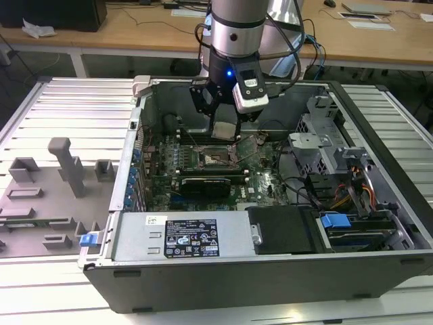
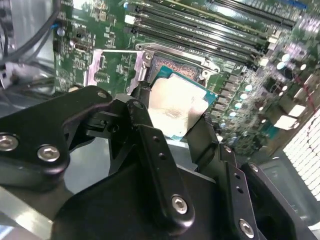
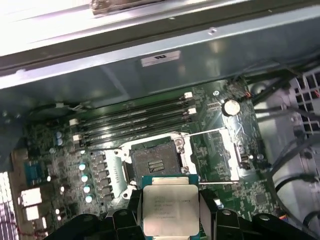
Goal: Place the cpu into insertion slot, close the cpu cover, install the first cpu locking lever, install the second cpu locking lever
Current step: 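Place the cpu into insertion slot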
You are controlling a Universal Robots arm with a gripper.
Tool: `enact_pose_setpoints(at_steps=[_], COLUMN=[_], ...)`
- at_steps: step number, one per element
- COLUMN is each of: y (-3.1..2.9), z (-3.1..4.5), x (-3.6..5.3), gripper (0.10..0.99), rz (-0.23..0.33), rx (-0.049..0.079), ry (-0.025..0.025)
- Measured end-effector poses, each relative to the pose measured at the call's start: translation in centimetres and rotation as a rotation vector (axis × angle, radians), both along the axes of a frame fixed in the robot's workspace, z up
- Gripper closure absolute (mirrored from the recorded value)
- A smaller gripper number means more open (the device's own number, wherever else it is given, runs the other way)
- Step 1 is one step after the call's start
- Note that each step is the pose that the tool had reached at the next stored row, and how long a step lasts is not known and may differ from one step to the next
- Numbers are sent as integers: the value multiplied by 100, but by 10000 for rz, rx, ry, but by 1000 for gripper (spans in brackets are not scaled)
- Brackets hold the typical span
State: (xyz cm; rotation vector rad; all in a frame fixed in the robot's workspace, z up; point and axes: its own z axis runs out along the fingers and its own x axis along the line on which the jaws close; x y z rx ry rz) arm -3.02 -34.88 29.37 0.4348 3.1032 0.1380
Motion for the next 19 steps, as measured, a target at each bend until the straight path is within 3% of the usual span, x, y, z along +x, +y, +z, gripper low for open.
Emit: enact_pose_setpoints(at_steps=[10,13,19], y=[0,0,0], z=[-33,-45,-59], x=[0,0,0], gripper=[545,545,545], rz=[-2256,-3286,-4636], rx=[0,0,0], ry=[0,-1,0])
